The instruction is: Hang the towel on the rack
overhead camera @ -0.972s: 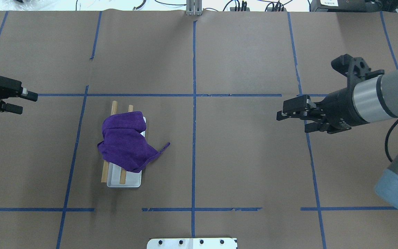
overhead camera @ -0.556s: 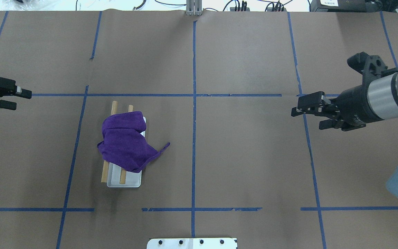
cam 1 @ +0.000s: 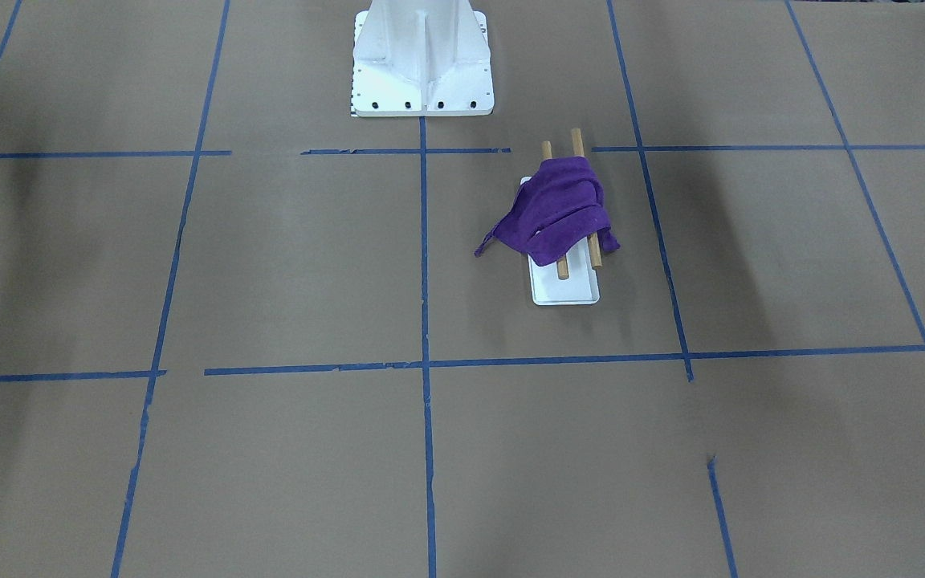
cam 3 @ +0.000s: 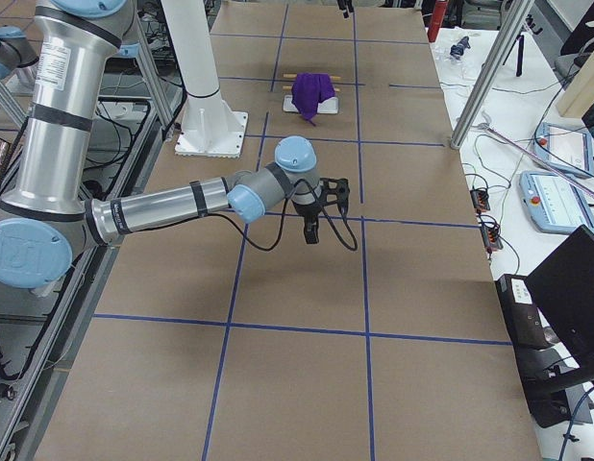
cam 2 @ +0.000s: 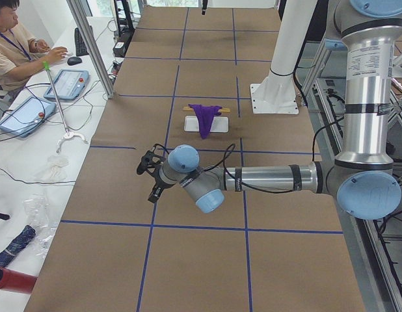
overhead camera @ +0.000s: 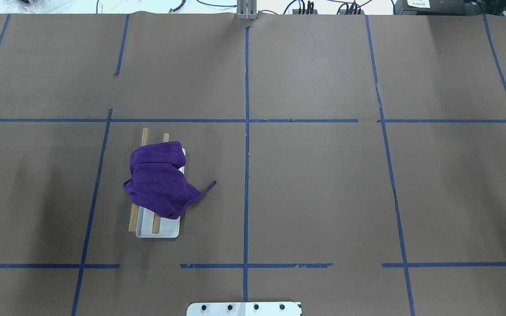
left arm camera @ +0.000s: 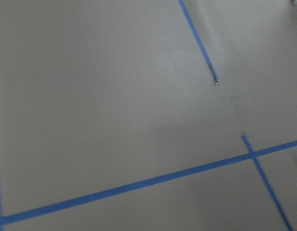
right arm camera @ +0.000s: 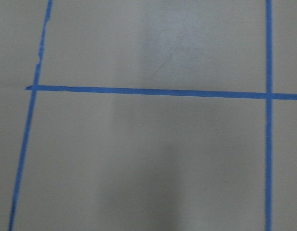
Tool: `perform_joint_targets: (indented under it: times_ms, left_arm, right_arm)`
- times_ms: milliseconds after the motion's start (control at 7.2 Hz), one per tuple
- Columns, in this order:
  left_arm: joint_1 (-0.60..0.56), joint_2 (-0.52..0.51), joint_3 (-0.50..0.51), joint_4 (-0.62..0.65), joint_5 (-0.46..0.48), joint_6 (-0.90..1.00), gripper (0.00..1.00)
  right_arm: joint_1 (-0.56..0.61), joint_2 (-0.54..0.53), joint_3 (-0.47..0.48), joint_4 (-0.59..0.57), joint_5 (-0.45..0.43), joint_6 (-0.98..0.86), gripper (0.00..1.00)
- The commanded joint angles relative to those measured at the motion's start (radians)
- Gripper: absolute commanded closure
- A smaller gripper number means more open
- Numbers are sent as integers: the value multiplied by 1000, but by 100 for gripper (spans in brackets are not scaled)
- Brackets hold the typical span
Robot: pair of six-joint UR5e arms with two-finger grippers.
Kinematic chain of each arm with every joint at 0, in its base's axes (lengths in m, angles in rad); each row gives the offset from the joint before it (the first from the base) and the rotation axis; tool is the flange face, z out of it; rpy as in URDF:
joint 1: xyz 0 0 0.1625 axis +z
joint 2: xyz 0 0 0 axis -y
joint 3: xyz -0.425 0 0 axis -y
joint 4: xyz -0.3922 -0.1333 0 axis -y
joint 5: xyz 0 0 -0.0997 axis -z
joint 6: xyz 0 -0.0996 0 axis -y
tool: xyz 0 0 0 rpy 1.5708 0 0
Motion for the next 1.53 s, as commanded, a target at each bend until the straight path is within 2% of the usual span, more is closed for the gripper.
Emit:
perform_joint_targets:
  times_ms: [0, 139, 278, 417, 833, 972, 1111, 1250, 1389]
  left_arm:
    - [-103, -21, -30, 310, 36, 274, 0]
    - [-110, -46, -47, 500, 26, 290, 0]
    - [-111, -64, -162, 796, -9, 293, 0]
    - [-113, -55, -176, 897, -13, 302, 0]
    - [-75, -34, -174, 895, -14, 306, 0]
    - [-70, -34, -182, 887, -19, 306, 0]
    - [-70, -32, -177, 879, -110, 304, 0]
    - [-68, -23, -174, 878, -161, 304, 0]
    - [-68, -25, -177, 875, -162, 306, 0]
  right_arm:
    - [159, 20, -77, -256, 5, -450, 0]
    - [192, 62, -113, -381, 12, -588, 0]
    - [192, 63, -109, -453, 26, -627, 0]
    - [191, 50, -109, -454, 37, -630, 0]
    - [182, 46, -111, -446, 52, -609, 0]
    - [150, 47, -104, -446, 43, -550, 0]
    - [128, 49, -103, -445, 38, -501, 0]
    - [126, 50, -103, -443, 38, -499, 0]
    - [128, 50, -101, -440, 38, -499, 0]
